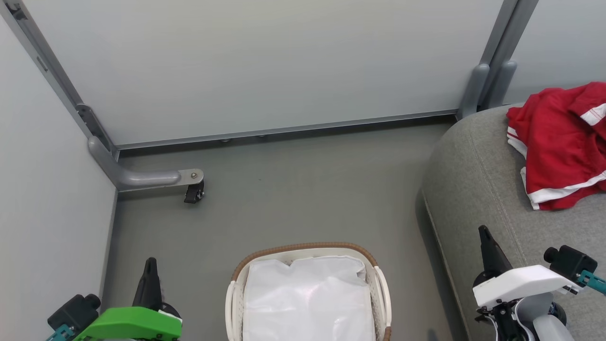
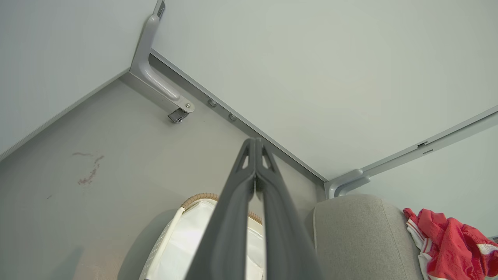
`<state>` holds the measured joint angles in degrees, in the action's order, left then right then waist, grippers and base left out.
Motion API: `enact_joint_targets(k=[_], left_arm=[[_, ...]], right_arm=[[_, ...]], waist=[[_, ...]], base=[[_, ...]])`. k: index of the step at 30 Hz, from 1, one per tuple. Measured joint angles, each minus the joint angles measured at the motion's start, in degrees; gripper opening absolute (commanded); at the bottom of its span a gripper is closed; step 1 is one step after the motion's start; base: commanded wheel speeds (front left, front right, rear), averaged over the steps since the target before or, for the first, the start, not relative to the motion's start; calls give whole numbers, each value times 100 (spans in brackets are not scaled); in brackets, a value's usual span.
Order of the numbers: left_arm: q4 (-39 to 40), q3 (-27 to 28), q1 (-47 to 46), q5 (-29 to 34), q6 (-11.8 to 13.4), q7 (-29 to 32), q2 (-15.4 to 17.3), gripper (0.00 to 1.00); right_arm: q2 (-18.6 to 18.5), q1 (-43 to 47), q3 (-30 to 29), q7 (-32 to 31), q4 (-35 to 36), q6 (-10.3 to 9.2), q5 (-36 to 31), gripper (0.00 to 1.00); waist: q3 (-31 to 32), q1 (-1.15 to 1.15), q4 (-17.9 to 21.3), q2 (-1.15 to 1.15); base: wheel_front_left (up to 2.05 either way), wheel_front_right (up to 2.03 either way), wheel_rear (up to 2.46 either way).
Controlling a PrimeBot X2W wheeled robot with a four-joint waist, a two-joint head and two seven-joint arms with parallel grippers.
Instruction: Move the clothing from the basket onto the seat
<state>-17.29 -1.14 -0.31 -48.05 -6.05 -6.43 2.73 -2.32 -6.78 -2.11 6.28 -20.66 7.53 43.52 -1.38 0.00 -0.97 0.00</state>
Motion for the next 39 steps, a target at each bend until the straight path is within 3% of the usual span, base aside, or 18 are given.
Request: enact_joint_targets(k=[39], left_arm=[[165, 399, -294, -2327, -59, 675, 2, 0]], right_arm=[[-19, 13, -231, -677, 346, -1, 2550, 0]], waist=[[52, 0, 41, 0]], base=[[0, 0, 0]])
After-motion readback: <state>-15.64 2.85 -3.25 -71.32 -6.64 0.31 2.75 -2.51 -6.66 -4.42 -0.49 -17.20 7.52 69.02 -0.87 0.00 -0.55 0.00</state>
